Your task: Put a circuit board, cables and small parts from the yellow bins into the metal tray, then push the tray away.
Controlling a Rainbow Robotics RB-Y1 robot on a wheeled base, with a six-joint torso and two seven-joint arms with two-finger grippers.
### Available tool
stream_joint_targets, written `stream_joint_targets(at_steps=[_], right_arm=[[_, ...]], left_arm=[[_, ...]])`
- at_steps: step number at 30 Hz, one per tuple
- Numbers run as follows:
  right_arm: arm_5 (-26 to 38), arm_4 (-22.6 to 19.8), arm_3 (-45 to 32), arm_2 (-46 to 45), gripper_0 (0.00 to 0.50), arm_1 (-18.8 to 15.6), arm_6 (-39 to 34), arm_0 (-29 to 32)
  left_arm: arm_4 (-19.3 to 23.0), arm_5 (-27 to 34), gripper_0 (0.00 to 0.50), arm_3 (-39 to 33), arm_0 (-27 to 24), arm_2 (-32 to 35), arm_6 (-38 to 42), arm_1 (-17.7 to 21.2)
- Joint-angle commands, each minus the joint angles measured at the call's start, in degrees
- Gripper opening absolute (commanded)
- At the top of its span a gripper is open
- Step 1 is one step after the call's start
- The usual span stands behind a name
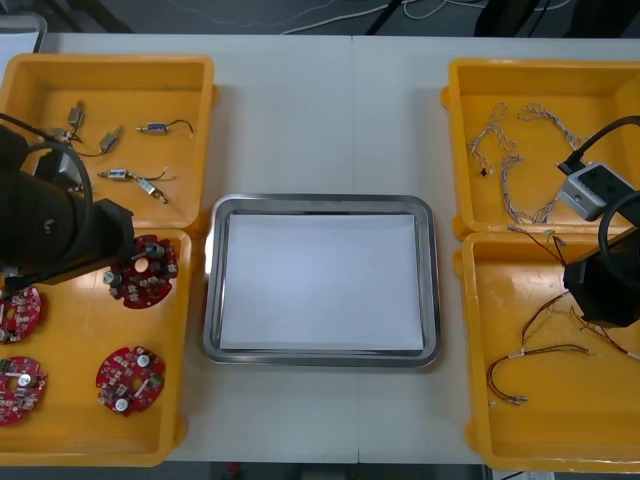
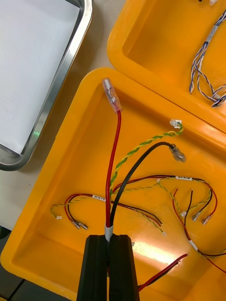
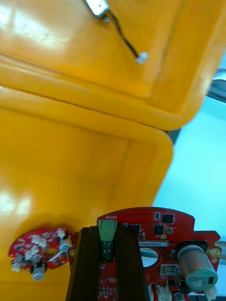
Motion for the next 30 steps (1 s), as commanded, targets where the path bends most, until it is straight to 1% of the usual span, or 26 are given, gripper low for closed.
stream_joint_targets(at_steps=[1, 6, 12, 16, 20, 22, 25, 27, 29, 30], right_arm=[[0.2, -0.2, -1.4, 0.7, 0.000, -2.1, 0.8, -1.3], [0.2, -0.2, -1.4, 0.7, 0.000, -2.1, 0.8, -1.3], [0.2, -0.2, -1.4, 0.7, 0.000, -2.1, 0.8, -1.3], [0.2, -0.2, -1.4, 0.7, 0.000, -2.1, 0.8, -1.3], [0.2, -0.2, -1.4, 0.7, 0.000, -2.1, 0.8, -1.3], [0.2, -0.2, -1.4, 0.7, 0.000, -2.1, 0.8, -1.3], [0.2, -0.2, -1.4, 0.7, 0.000, -2.1, 0.8, -1.3], [0.2, -0.2, -1.4, 0.7, 0.000, -2.1, 0.8, -1.3], [0.2, -0.2, -1.4, 0.7, 0.000, -2.1, 0.8, -1.3], [0.2, -0.2, -1.4, 0.7, 0.000, -2.1, 0.8, -1.3]], left_arm=[[-0.4, -2.7, 0.000, -2.7, -3.0, -3.9, -2.7, 2.4], [-2.3, -4.5, 0.000, -3.5, -5.1, -8.7, -2.1, 2.3], [-6.6, -4.7, 0.000, -4.5, -8.2, -14.5, -1.3, 2.0], [-7.8, -4.3, 0.000, -4.4, -10.1, -17.6, -0.8, 2.4], [-8.1, -1.1, 0.000, -4.1, -13.4, -21.2, 0.9, 2.5], [-8.0, 1.5, 0.000, -3.5, -15.3, -22.7, 2.5, 1.6], [-8.0, 4.2, 0.000, -2.4, -17.0, -23.8, 3.0, -0.5], [-8.0, 5.2, 0.000, -1.4, -17.5, -24.0, 3.1, -1.7], [-8.1, 5.2, 0.000, -1.0, -17.7, -24.5, 3.1, -2.0], [-8.8, 5.2, 0.000, -0.6, -18.5, -25.7, 3.3, -2.6]])
